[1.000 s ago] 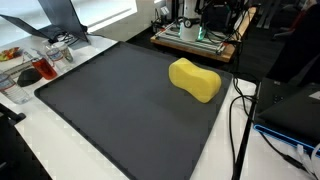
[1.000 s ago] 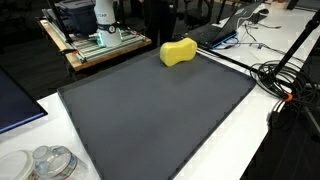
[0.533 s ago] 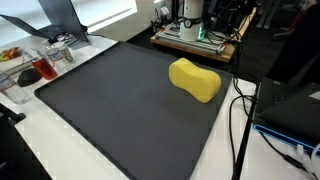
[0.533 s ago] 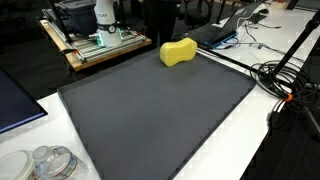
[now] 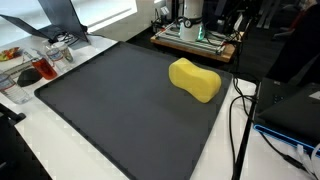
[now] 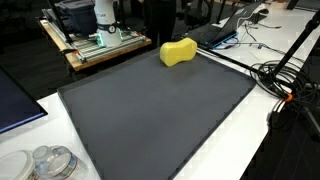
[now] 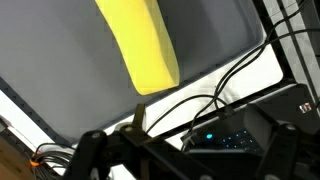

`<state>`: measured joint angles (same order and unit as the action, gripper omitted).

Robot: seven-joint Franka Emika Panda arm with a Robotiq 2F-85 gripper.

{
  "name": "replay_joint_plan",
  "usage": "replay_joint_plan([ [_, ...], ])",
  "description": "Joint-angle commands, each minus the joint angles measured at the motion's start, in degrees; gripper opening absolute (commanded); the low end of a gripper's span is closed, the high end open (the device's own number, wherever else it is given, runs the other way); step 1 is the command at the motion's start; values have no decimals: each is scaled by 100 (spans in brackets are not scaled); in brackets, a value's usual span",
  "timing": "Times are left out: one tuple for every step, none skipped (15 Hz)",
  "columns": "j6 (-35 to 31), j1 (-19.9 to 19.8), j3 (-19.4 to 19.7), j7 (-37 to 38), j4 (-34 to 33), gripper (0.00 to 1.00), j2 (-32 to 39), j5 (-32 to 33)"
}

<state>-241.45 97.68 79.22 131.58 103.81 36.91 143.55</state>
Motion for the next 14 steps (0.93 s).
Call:
replay_joint_plan([
  [20,-152,-180,106,-138,100,-92,90],
  [12,-218,-223,122,-217,100,-115,89],
  [7,-242,-229,124,-255,100,-132,89],
  [6,-252,-234,127,-276,100,-146,89],
  [6,-253,-240,130,-281,100,-157,89],
  [6,-253,-246,132,-282,100,-164,89],
  [-10,-224,-162,289,-399,100,-10,74],
  [-335,-332,-126,850,-657,100,327,74],
  [-353,-518,-446,1116,-513,100,108,38],
  [-47,-510,-679,1190,-85,100,-26,16],
  [-42,-555,-825,1384,-5,100,-9,51],
  [-81,-527,-815,1616,37,100,159,51],
  [-316,-631,-917,1861,-75,100,167,51],
  [-62,-621,-1037,2057,239,100,91,54],
])
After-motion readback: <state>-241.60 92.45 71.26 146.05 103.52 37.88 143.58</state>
